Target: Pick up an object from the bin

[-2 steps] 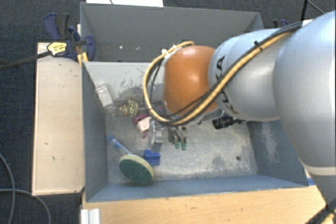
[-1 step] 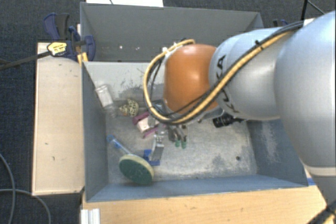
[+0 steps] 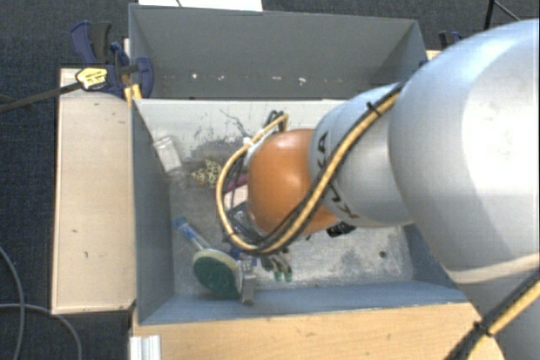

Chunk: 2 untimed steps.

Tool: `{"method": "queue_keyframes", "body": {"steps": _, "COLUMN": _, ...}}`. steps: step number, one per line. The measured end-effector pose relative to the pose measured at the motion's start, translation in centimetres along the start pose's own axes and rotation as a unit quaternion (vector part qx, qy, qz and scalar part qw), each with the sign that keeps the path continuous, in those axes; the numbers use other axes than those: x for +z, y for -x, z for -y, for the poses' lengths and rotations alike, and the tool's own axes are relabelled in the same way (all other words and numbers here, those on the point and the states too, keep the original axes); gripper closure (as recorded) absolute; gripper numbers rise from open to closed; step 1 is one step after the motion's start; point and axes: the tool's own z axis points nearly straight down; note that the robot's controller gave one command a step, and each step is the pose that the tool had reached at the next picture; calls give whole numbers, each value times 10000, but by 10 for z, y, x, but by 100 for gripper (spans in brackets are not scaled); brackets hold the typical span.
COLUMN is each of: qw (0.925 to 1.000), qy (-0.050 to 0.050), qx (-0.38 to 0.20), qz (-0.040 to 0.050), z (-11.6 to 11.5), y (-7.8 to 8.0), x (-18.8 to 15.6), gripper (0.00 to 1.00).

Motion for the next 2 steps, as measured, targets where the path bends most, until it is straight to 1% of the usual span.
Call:
{"method": "queue_keyframes", "body": {"steps": 1, "qw": 9987, "qy": -7, "qx": 515, "qz": -33, "z": -39, "y": 5, "x": 0, "gripper": 0}}
{"method": "queue_keyframes", "body": {"steps": 2, "qw": 9889, "qy": -27, "qx": -1484, "qz": -53, "z": -66, "y": 39, "x": 1, "gripper": 0}}
